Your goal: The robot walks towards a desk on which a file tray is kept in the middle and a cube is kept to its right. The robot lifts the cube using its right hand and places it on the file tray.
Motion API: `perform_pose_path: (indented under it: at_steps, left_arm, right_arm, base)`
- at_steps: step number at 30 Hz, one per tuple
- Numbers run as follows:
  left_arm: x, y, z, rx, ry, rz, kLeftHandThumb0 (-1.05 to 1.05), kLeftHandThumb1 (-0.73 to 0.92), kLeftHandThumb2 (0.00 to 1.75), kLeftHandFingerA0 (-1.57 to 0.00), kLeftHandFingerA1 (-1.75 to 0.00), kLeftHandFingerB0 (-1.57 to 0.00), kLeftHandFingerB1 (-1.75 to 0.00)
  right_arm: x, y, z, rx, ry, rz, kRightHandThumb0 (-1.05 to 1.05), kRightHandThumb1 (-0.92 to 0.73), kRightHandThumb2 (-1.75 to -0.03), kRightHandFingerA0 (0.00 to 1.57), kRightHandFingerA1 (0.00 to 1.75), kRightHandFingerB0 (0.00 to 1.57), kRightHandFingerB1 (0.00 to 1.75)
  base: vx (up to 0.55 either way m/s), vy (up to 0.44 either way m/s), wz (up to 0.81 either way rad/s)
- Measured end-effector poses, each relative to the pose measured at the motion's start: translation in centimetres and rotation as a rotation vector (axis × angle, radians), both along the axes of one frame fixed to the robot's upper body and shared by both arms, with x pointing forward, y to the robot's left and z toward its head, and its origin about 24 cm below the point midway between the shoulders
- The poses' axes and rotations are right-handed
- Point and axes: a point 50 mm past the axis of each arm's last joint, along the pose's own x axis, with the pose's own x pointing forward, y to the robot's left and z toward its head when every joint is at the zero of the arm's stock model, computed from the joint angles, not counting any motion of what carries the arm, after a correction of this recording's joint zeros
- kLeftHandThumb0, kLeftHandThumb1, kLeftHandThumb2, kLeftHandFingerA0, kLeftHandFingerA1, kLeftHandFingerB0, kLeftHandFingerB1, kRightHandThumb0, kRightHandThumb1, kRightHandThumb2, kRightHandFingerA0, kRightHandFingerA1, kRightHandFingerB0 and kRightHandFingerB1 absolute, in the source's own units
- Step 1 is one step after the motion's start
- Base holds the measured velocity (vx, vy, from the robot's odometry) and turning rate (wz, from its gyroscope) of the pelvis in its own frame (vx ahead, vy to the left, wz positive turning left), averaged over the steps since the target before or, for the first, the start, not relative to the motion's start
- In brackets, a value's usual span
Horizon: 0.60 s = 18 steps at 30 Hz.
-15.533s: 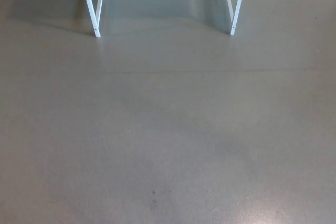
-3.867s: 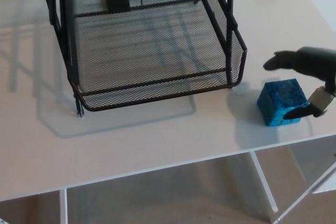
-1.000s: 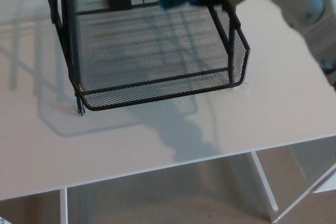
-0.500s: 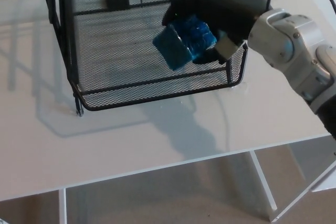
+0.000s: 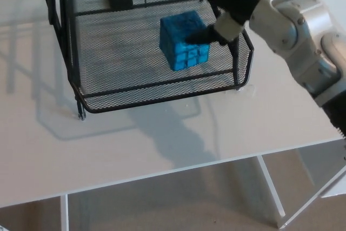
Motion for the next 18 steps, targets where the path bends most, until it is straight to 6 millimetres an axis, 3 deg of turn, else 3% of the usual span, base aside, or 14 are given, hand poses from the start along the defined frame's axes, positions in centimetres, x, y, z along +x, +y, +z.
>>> perform_pose_path:
  at_steps: [3, 4, 5, 6, 9, 10, 11, 14, 15, 16, 17, 18]
  left_arm:
    - [0.0, 0.0, 0.0, 0.002, 0.002, -0.009, -0.67, 0.77, 1.03, -0.3, -0.58, -0.19, -0.49]
    - [0.1, -0.1, 0.1, 0.003, 0.002, -0.018, -0.65, 0.92, 0.71, -0.36, -0.53, -0.2, -0.38]
    - [0.2, -0.2, 0.1, 0.004, 0.003, -0.031, -0.68, 0.77, 1.03, -0.31, -0.59, -0.19, -0.49]
    - [0.1, -0.2, 0.1, 0.005, 0.006, -0.042, -0.68, 0.77, 1.05, -0.31, -0.59, -0.17, -0.48]
    - [-0.4, -0.3, 0.1, 0.005, 0.023, -0.056, -0.7, 0.76, 1.03, -0.3, -0.57, -0.17, -0.48]
    - [-0.6, -0.3, 0.2, 0.005, 0.027, -0.056, -0.7, 0.76, 1.04, -0.3, -0.57, -0.17, -0.48]
    - [-1.0, -0.3, 0.2, 0.005, 0.034, -0.056, -0.69, 0.75, 1.03, -0.31, -0.58, -0.2, -0.48]
    - [-1.2, -0.5, 0.1, 0.0, 0.036, -0.054, -0.69, 0.75, 1.02, -0.3, -0.58, -0.22, -0.49]
    - [-1.3, -0.6, 0.0, -0.003, 0.038, -0.051, -0.7, 0.92, 0.69, -0.38, -0.52, -0.26, -0.38]
    - [-1.3, -0.7, -0.1, -0.006, 0.04, -0.049, -0.71, 0.76, 1.04, -0.31, -0.59, -0.19, -0.49]
    - [-1.4, -0.7, -0.1, -0.007, 0.041, -0.048, -0.71, 0.76, 1.04, -0.31, -0.59, -0.19, -0.49]
    - [-1.4, -0.7, -0.2, -0.008, 0.042, -0.047, -0.71, 0.92, 0.7, -0.39, -0.56, -0.25, -0.41]
  right_arm:
    - [-0.1, 0.1, 1.1, 0.007, -0.032, -0.002, -0.9, -0.55, -0.85, 0.0, 0.23, 0.0, 0.0]
    - [-0.1, 0.0, 1.4, 0.01, -0.04, -0.004, -0.93, -0.56, -0.85, 0.0, 0.21, 0.0, 0.0]
    - [-0.2, -0.2, 1.9, 0.009, -0.052, -0.007, -0.9, -0.52, -0.85, 0.0, 0.23, 0.0, 0.0]
    - [-0.3, -0.6, 2.6, 0.007, -0.068, -0.012, -0.81, -0.46, -0.68, 0.0, 0.0, 0.0, 0.0]
    - [-1.0, -2.6, 5.1, 0.015, -0.133, -0.033, -0.81, -0.46, -0.71, 0.0, 0.0, 0.0, 0.0]
    - [-1.2, -3.2, 5.7, 0.02, -0.149, -0.04, -0.96, -0.55, -0.85, 0.0, 0.15, 0.0, 0.0]
    - [-1.6, -4.0, 6.7, 0.028, -0.17, -0.054, -1.04, -0.6, -0.85, 0.0, 0.12, 0.0, 0.0]
    - [-2.6, -7.1, 8.8, 0.046, -0.221, -0.113, -1.01, -0.61, -0.89, 0.0, 0.12, 0.0, 0.01]
    - [-2.9, -8.1, 9.3, 0.055, -0.236, -0.136, -1.04, -0.6, -1.05, 0.0, 0.48, 0.0, 0.24]
    - [-3.4, -9.5, 9.9, 0.066, -0.252, -0.167, -1.04, -0.67, -0.99, 0.0, 0.17, 0.0, 0.0]
    - [-3.7, -10.6, 10.3, 0.072, -0.261, -0.193, -1.04, -0.67, -0.99, 0.0, 0.17, 0.0, 0.0]
    - [-4.1, -11.6, 10.5, 0.079, -0.267, -0.22, -0.95, -0.6, -0.89, 0.0, 0.21, 0.0, 0.0]
  base:
    - [0.0, 0.0, 0.0]
    - [0.0, 0.0, 0.0]
    - [0.0, 0.0, 0.0]
    - [0.0, 0.0, 0.0]
    - [0.0, 0.0, 0.0]
    - [0.0, 0.0, 0.0]
    - [0.0, 0.0, 0.0]
    - [0.0, 0.0, 0.0]
    - [0.0, 0.0, 0.0]
    - [0.0, 0.0, 0.0]
    - [0.0, 0.0, 0.0]
    - [0.0, 0.0, 0.0]
